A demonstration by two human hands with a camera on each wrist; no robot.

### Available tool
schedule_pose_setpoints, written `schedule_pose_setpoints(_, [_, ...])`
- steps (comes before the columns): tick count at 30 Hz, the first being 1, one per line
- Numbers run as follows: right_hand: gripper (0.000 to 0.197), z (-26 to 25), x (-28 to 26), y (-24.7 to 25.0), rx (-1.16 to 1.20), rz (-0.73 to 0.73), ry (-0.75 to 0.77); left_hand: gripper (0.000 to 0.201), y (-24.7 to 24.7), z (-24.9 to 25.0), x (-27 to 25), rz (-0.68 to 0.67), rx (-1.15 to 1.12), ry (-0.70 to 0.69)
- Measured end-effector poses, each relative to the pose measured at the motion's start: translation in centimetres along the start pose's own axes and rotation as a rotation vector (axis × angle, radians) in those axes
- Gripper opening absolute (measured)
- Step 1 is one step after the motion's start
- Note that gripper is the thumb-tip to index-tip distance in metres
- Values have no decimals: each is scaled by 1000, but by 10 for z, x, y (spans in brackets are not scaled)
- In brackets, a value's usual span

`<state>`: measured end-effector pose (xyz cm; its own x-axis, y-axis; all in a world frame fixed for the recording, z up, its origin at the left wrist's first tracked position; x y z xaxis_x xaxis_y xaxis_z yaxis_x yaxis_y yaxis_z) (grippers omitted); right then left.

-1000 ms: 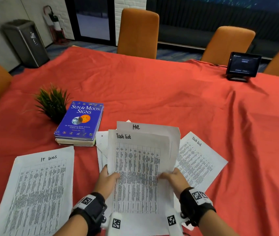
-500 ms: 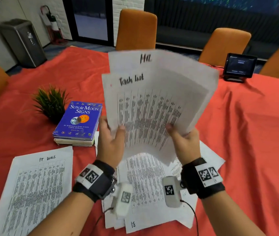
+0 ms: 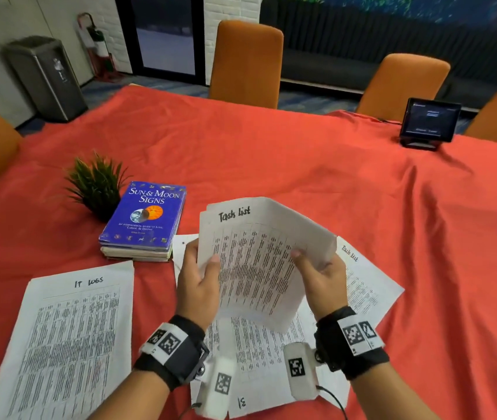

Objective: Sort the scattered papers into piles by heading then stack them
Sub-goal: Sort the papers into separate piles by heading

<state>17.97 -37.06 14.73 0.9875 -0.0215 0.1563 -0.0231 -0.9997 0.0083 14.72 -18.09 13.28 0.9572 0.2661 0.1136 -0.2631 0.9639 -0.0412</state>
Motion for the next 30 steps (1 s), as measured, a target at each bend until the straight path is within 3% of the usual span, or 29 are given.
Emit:
schedule_pose_setpoints(9, [12, -23, 7, -3, 110, 13, 137, 36, 4, 13, 6, 101, -131, 25])
schedule_pose_setpoints(13, [10, -7, 2, -3, 60, 17, 63, 46, 6, 8, 0, 75, -120, 49])
schedule_pose_setpoints(16, [12, 3, -4, -2, 28, 26, 13, 27, 5, 8, -4, 67, -151, 66])
schedule_pose_setpoints(20, [26, -3, -2, -1, 48, 66, 47, 32, 4, 19, -1, 99, -163, 16])
schedule_pose_setpoints(25, [26, 2, -1, -4, 46, 83, 45, 44, -6, 25, 2, 79, -147, 27])
schedule_pose_setpoints(30, [19, -3, -2, -1, 64, 81, 71, 35, 0, 33, 5, 64, -104, -42])
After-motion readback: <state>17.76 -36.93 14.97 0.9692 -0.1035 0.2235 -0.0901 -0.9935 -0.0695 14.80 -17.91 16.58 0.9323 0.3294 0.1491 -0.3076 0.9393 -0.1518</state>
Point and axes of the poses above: each hand's wrist, its own x-axis towards the middle knuckle, its own y-axis out of the back of the hand, z = x × y, the point moved 1 cm from there along x, towards the middle knuckle, and after that the axes turned 6 degrees about -z, right-handed, at the moved point
